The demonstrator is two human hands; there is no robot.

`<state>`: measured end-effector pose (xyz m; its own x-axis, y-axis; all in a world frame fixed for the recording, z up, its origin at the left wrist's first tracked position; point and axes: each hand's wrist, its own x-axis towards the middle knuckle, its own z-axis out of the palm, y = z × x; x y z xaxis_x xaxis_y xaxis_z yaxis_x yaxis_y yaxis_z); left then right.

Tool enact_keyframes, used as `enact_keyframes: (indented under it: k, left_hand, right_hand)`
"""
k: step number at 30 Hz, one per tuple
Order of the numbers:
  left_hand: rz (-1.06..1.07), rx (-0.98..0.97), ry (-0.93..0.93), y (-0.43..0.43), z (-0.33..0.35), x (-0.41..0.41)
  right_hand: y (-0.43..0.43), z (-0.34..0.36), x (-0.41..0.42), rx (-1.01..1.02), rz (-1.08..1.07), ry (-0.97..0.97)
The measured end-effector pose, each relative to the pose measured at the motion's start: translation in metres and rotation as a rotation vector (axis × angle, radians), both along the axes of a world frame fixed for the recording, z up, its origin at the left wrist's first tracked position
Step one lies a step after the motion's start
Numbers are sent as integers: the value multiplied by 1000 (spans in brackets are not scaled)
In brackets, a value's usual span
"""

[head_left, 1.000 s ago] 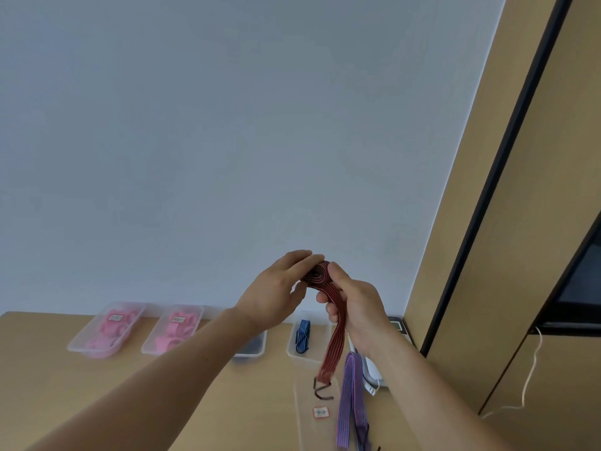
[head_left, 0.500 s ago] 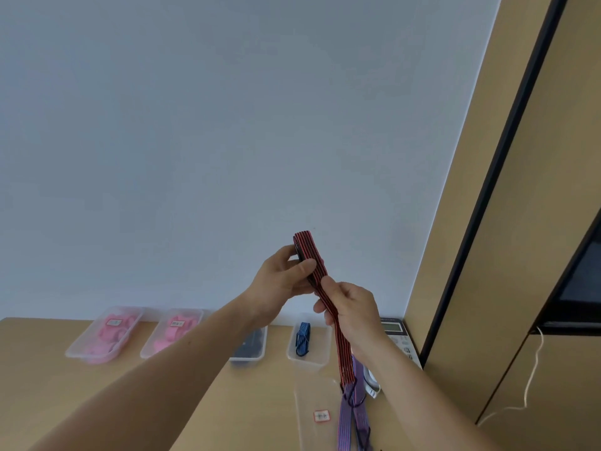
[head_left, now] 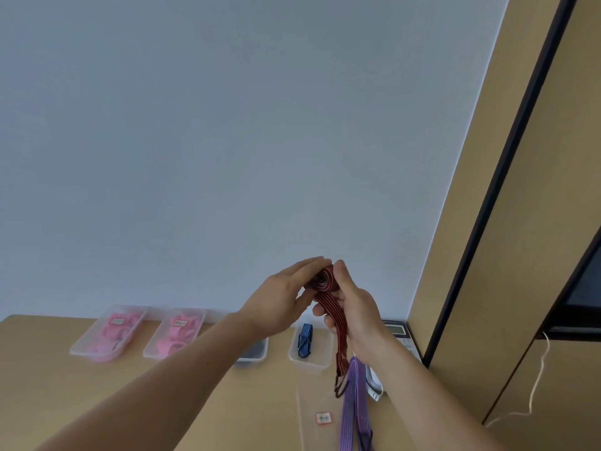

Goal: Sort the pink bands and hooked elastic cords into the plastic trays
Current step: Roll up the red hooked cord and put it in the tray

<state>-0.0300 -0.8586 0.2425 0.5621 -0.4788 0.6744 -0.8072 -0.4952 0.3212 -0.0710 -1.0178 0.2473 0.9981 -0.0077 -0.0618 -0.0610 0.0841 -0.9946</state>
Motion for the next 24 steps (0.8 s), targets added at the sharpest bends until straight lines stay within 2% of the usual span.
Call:
enact_keyframes:
  k: [2, 4, 7, 11, 14, 16, 19, 24]
  left_hand:
    - [11, 14, -61, 1, -3, 2]
    - [-2, -27, 33, 2, -4, 4]
    - [-65, -212, 456, -2, 1, 2]
    - [-175, -654, 986, -7, 11, 2]
    - [-240, -615, 1191, -7, 18, -2]
    - [-292, -570, 1230, -7, 19, -3]
    - [-294, -558, 1157, -6, 22, -1]
    - [-246, -689, 1094, -11, 23, 0]
  right_hand:
    - [0, 0, 1, 24, 21, -11]
    - [-2, -1, 1, 46, 31, -16]
    - [-4, -3, 2, 85, 17, -45]
    - [0, -6, 0, 27, 35, -125]
    - [3, -5, -1, 16, 65, -181]
    - [2, -4, -1, 5, 89, -199]
    - [-2, 0, 0, -1, 82, -186]
    - [-3, 2, 0, -37, 9, -139]
